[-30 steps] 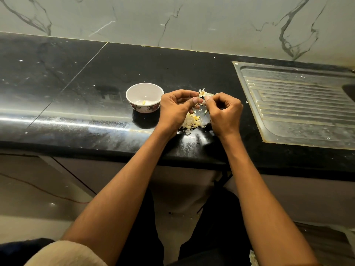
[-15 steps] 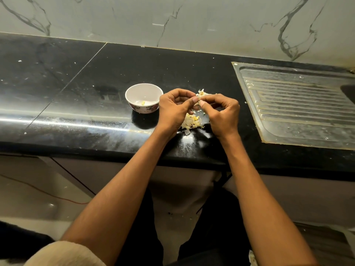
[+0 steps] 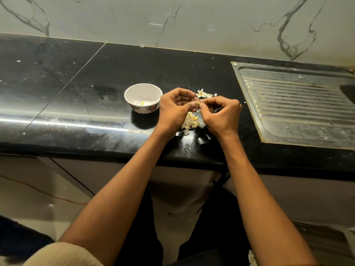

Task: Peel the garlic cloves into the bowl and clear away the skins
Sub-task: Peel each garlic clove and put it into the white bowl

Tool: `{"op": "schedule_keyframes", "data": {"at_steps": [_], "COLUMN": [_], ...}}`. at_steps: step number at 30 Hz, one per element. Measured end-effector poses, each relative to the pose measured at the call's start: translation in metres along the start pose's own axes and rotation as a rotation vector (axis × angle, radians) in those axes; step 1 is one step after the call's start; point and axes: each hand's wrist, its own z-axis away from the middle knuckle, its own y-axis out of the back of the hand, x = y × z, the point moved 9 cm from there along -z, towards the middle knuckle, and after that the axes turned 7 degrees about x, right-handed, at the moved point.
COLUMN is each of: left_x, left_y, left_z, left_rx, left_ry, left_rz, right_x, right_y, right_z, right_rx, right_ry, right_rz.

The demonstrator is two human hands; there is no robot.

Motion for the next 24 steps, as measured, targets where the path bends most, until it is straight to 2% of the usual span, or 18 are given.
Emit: {"op": "schedule_keyframes", "data": {"at_steps": [9, 24], "left_x": [0.0, 0.004], "left_y": [0.001, 0.0], "left_z": [0.0, 0.002], "left_rx": [0.028, 0.048], "left_ry": [-0.047, -0.082], "left_rz": [-0.052, -0.083], "right_x": [-0.015, -0.011], "right_y": [0.004, 0.002], "right_z": [0.004, 0.003], "right_rx": [0.047, 0.036], "right_ry": [0.175, 0.111], "right_rz": [0.133, 0.118]}}
